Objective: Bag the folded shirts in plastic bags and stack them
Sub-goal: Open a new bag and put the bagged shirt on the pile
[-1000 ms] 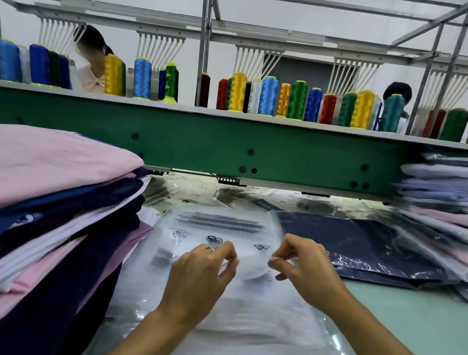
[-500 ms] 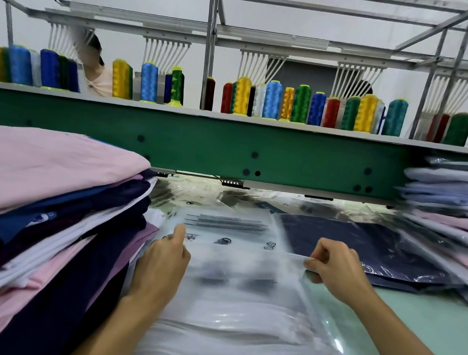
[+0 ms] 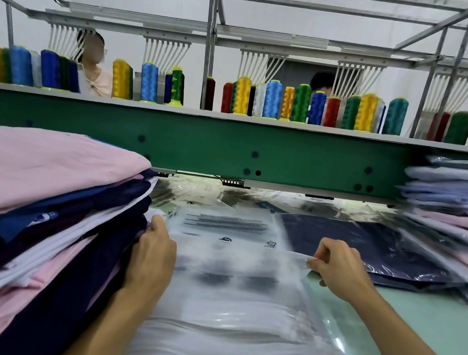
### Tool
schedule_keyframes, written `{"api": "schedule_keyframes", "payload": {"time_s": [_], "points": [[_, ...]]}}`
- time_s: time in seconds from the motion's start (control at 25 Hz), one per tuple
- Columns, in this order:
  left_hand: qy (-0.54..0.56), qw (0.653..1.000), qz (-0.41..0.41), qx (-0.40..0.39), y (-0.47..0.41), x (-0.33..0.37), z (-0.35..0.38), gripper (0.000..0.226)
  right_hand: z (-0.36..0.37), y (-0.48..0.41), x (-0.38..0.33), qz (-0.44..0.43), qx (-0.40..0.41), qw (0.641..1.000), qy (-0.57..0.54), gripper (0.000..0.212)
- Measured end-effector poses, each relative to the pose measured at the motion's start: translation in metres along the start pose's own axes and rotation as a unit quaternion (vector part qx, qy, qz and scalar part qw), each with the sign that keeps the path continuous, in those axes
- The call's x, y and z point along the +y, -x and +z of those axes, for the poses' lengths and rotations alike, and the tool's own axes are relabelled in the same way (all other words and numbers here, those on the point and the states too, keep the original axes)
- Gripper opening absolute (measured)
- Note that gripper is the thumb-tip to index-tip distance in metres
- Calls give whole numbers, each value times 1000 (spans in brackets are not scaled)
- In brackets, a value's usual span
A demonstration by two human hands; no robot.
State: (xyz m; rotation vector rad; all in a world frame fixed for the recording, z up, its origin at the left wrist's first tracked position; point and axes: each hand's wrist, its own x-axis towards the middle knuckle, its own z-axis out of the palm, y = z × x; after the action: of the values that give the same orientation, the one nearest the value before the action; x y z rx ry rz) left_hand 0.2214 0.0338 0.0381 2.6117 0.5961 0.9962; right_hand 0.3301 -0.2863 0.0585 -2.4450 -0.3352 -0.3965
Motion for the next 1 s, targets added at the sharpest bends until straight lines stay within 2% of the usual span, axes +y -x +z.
{"api": "schedule_keyframes", "payload": {"time_s": [0.12,0.24,0.28,0.36,0.44,0.56,0.72,0.84,1.0], "points": [[10,1000,27,-4,1,-3,0,23,-3,1,5,-13,-14,1000,-5,26],[10,991,130,-20,8,-4,5,48,-2,6,-1,-46,-56,997,-33,25],[-8,986,163,-27,11,-2,6,48,-1,7,-4,-59,-73,995,-44,26],[-37,981,188,-29,14,2,6,31,2,10,-10,-79,-97,991,-51,26],[-34,982,182,-33,14,5,5,19,4,12,-12,-95,-100,989,-48,24],[3,983,178,-43,15,5,5,20,7,17,-13,-111,-126,983,-72,16],[27,985,170,-29,17,5,6,35,16,21,-20,-128,-169,974,-75,18],[26,988,154,-13,18,6,7,39,20,20,-22,-149,-167,974,-47,7],[42,993,112,-9,22,7,6,29,23,20,-25,-169,-127,977,-24,27]]}}
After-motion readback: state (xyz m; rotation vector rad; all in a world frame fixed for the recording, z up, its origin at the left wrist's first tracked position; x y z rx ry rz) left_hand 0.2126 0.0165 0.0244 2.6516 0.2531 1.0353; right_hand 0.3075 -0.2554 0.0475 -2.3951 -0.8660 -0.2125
